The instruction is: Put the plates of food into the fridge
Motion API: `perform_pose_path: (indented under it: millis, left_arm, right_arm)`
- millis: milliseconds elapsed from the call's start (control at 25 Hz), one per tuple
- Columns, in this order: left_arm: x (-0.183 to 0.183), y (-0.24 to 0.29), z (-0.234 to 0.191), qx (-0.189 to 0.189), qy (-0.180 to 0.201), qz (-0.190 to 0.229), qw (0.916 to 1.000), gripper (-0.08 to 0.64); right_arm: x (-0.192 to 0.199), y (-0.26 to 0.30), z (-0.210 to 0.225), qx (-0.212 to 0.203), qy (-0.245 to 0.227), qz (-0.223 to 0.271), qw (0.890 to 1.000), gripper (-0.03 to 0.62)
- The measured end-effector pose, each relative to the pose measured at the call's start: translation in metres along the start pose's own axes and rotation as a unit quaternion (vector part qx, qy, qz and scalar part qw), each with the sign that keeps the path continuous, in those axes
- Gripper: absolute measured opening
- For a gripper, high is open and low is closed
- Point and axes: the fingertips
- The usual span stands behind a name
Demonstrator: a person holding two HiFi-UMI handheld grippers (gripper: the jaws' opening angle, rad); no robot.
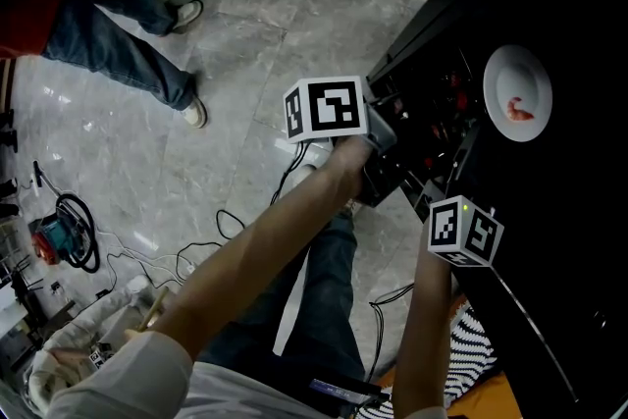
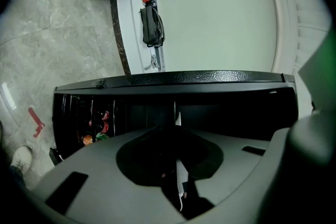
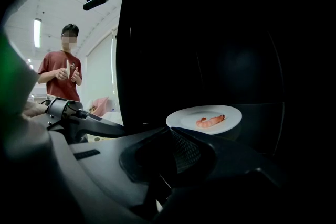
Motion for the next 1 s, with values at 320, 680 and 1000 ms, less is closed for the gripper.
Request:
perform_pose_path:
  millis: [320,680,1000]
  left_arm:
    - [-0.005,-0.009,-0.011,-0.018,0.001,0.014,0.9997,0.006]
    - [-0.009,-0.02,-0.011,-0.022,0.018,0.026,0.9993,0.006]
    - [-0.01,-0.041,-0.017,-0.046,0.056,0.04,0.9966,0.006]
  right_arm:
    - [0.008,-0.009,-0.006,-0.004,-0.006,-0.006,1.0,0.009]
    - [0.016,-0.023,-0.02,-0.019,-0.016,-0.015,1.0,0.009]
    - [0.005,-0.035,-0.044,-0.05,-0.057,-0.016,0.997,0.009]
Point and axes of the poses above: the fingertips, and each gripper's own axes: y forward along the fingers, z to its right, x out of its underside, and after that the axes turned 6 degrees about -x, right-handed
